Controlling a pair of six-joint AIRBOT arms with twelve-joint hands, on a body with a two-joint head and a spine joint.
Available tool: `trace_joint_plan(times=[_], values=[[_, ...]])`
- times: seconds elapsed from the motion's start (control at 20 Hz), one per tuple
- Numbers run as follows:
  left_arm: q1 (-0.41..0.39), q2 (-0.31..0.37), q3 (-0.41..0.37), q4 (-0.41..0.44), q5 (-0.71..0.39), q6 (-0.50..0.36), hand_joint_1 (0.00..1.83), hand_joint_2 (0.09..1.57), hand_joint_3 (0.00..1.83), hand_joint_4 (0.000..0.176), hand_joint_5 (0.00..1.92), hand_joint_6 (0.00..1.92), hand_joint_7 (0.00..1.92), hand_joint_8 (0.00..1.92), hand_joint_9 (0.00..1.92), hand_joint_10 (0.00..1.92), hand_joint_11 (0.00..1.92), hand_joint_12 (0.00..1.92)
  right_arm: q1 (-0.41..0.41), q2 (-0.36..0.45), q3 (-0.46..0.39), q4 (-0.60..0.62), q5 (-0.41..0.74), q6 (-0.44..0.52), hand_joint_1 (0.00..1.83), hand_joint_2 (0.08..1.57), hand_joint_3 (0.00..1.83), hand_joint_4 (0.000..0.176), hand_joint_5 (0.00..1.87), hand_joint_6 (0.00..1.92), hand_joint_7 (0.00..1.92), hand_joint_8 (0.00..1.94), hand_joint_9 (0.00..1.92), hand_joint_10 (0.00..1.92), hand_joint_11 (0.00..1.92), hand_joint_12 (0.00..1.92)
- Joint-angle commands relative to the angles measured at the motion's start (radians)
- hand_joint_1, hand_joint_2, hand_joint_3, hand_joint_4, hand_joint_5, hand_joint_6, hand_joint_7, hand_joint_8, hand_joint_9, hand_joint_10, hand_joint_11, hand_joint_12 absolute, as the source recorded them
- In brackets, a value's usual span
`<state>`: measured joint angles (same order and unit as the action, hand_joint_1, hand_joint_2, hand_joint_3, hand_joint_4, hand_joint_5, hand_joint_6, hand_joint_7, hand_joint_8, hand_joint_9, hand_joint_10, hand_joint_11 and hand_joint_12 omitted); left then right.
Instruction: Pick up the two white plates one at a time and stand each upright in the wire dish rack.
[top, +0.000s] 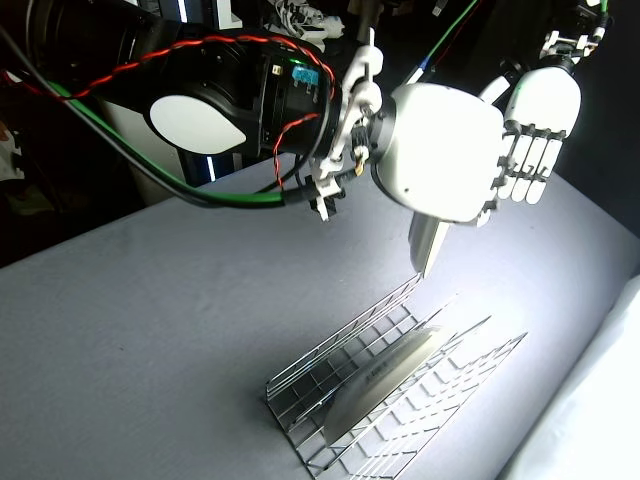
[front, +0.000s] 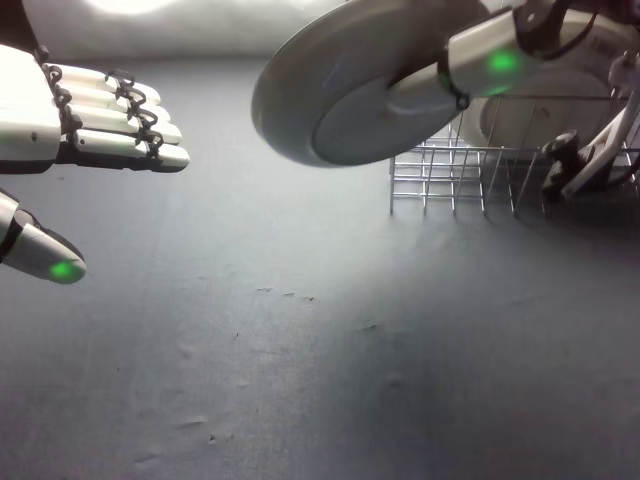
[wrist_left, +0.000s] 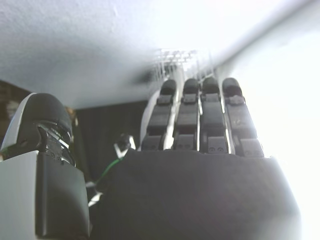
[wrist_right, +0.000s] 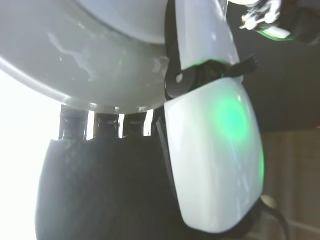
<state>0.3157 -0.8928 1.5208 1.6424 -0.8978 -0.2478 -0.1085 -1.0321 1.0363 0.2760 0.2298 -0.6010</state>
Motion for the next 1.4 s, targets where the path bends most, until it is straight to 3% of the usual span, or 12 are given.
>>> trace_joint_plan(times=[0.0,0.3,0.45,0.7,1.2,1.35], values=[[-0.008,0.012,0.001,-0.065,-0.011,-0.005,0.0,1.1,0.0,0.0,0.01,0.0,0.0,0.0,0.0,0.0,0.01,0.0,0.021,0.002,0.015,0.03,0.121,0.014,1.38,1.08,0.0,0.0,0.99,0.99,1.06,0.76,0.99,1.08,0.91,1.12],[-0.008,0.012,0.0,-0.065,-0.011,-0.004,0.0,1.1,0.0,0.0,0.02,0.0,0.0,0.0,0.0,0.0,0.0,0.0,0.015,0.001,0.06,0.098,0.092,0.015,1.38,1.07,0.0,0.0,1.0,0.97,1.1,0.67,1.01,1.06,0.92,1.14],[-0.008,0.012,-0.004,-0.065,-0.011,-0.004,0.0,1.1,0.0,0.0,0.02,0.01,0.0,0.0,0.0,0.0,0.01,0.0,0.001,0.001,0.073,0.098,0.085,0.014,1.38,1.09,0.0,0.0,0.97,1.0,1.05,0.77,0.98,1.11,0.88,1.19],[-0.008,0.012,-0.009,-0.064,-0.011,-0.005,0.0,1.09,0.0,0.0,0.09,0.01,0.05,0.01,0.04,0.0,0.05,0.02,-0.042,0.005,0.094,0.069,0.085,0.013,1.38,1.09,0.0,0.0,0.95,1.04,1.04,0.79,0.97,1.11,0.87,1.19],[0.002,0.013,-0.015,-0.06,-0.011,-0.005,0.0,1.1,0.0,0.0,0.07,0.0,0.01,0.0,0.0,0.0,0.0,0.0,-0.123,0.02,0.112,-0.009,0.113,0.012,1.39,1.06,0.0,0.0,1.0,0.91,1.13,0.66,1.03,1.03,0.92,1.14],[0.012,0.014,-0.024,-0.06,-0.011,-0.007,0.0,1.11,0.0,0.0,0.06,0.0,0.01,0.0,0.0,0.0,0.0,0.0,-0.15,0.023,0.111,-0.053,0.127,0.012,1.36,1.12,0.0,0.0,0.9,1.1,0.98,0.88,0.92,1.21,0.68,1.23]])
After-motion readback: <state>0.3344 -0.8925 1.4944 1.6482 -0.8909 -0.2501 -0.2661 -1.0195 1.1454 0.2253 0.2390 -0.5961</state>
